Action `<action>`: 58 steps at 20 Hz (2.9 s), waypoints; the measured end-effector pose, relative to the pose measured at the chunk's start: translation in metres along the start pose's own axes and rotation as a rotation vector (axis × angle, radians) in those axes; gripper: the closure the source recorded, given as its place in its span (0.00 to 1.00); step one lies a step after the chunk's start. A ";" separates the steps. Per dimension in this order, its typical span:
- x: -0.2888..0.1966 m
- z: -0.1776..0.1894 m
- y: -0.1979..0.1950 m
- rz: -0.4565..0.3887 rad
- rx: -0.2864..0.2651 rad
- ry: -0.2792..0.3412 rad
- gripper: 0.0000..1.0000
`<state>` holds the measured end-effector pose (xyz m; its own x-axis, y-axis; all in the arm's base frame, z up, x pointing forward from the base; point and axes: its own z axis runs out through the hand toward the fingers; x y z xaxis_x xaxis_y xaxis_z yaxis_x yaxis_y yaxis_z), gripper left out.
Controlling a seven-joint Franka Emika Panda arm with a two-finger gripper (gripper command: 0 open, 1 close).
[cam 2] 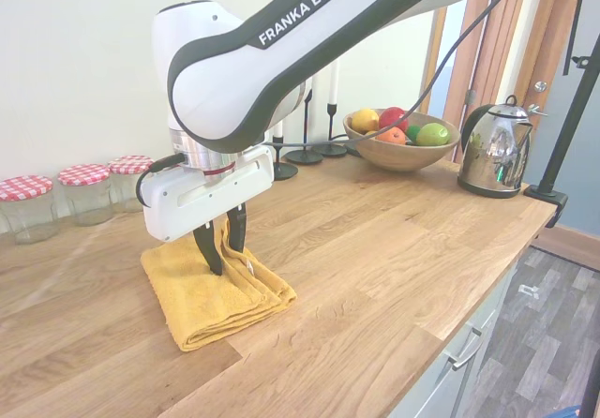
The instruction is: Wipe the counter
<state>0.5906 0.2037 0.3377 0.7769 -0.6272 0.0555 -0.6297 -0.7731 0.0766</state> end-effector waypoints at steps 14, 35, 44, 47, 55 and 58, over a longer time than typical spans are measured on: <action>0.000 0.000 0.000 -0.003 0.005 0.002 1.00; 0.084 0.012 0.097 0.073 0.040 -0.002 1.00; 0.141 0.022 0.173 0.120 0.067 -0.014 1.00; 0.164 0.028 0.209 0.142 0.078 -0.020 1.00; 0.207 0.038 0.294 0.181 0.115 -0.033 1.00; 0.217 0.041 0.319 0.192 0.126 -0.038 1.00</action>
<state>0.5581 -0.1828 0.3337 0.6431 -0.7655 0.0194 -0.7637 -0.6431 -0.0572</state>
